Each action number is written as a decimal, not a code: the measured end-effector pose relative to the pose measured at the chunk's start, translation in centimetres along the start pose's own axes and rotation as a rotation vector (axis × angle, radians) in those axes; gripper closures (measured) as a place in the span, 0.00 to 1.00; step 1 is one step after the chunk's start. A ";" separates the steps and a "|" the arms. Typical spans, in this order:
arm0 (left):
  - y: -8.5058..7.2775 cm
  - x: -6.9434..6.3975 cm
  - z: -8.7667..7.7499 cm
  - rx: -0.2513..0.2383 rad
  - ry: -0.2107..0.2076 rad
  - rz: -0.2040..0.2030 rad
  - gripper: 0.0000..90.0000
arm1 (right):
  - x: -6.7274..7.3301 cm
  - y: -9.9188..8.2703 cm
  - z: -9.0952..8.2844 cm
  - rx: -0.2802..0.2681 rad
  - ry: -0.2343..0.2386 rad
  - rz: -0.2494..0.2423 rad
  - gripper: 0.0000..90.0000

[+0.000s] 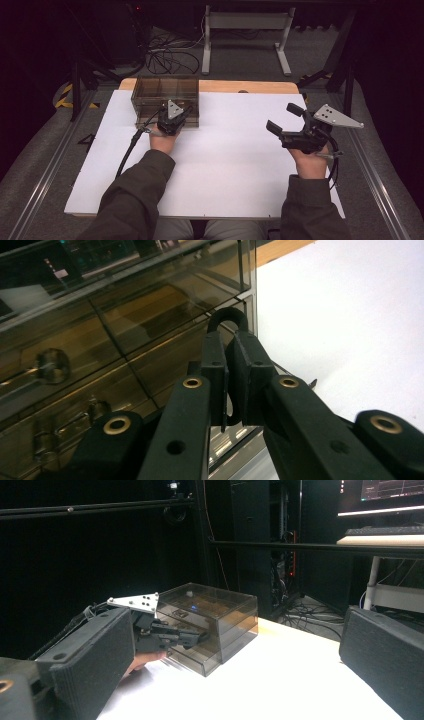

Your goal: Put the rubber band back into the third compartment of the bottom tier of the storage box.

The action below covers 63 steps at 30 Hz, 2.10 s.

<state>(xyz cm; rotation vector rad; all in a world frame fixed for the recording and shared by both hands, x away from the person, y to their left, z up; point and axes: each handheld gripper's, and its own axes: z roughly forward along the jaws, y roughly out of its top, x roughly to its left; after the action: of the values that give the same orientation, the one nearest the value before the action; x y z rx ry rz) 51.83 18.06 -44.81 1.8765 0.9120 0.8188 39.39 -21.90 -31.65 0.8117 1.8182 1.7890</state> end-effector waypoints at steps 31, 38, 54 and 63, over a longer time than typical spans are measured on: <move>-0.8 0.5 0.9 0.069 -0.026 -0.044 0.93 | -0.2 -0.1 0.0 0.000 -0.002 0.011 0.02; -0.8 0.9 1.0 0.096 -0.053 -0.078 0.92 | -0.2 -0.1 0.0 0.001 0.000 0.012 0.02; -0.6 1.0 1.2 0.120 -0.056 -0.087 0.87 | -0.3 -0.1 0.0 -0.001 0.002 0.013 0.02; -0.5 1.4 1.0 0.112 -0.084 -0.155 0.79 | -0.2 -0.1 -0.1 -0.004 0.002 0.014 0.02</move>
<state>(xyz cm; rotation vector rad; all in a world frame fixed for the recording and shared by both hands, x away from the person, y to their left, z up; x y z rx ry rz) 53.25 18.96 -45.39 1.8935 1.0540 0.6023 39.47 -22.13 -31.74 0.8230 1.8138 1.8023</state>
